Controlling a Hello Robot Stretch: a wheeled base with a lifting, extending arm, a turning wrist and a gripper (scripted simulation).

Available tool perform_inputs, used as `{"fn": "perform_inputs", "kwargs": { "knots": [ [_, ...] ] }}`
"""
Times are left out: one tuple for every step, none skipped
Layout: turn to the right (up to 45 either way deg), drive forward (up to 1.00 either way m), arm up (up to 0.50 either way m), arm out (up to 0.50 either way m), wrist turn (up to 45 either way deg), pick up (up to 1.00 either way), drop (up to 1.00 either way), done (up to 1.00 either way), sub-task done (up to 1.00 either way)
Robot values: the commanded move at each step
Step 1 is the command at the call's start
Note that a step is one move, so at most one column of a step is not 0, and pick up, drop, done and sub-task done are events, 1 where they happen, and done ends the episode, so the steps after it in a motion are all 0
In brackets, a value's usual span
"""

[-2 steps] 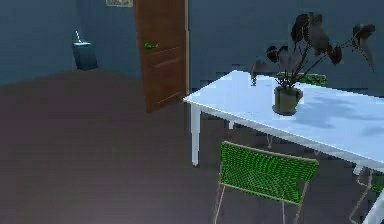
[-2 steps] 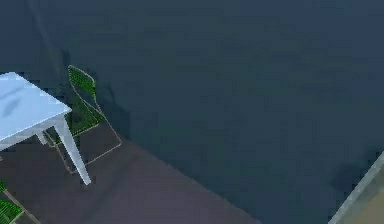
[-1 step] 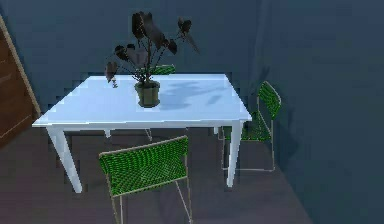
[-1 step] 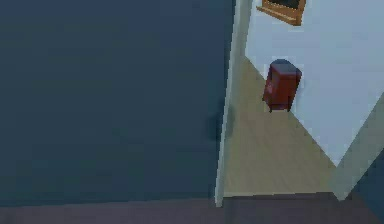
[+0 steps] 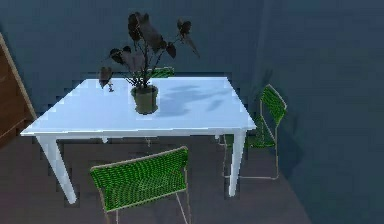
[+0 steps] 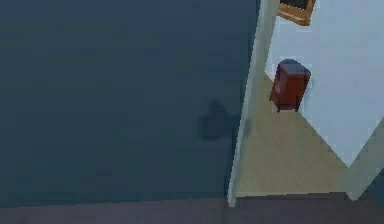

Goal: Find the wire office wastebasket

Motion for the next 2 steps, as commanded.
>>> {"fn": "perform_inputs", "kwargs": {
  "knots": [
    [-45.0, 0.00, 0.00, 0.00, 0.0, 0.00, 0.00, 0.00, 0.00],
    [-21.0, 0.00, 0.00, 0.00, 0.0, 0.00, 0.00, 0.00, 0.00]
  ]
}}
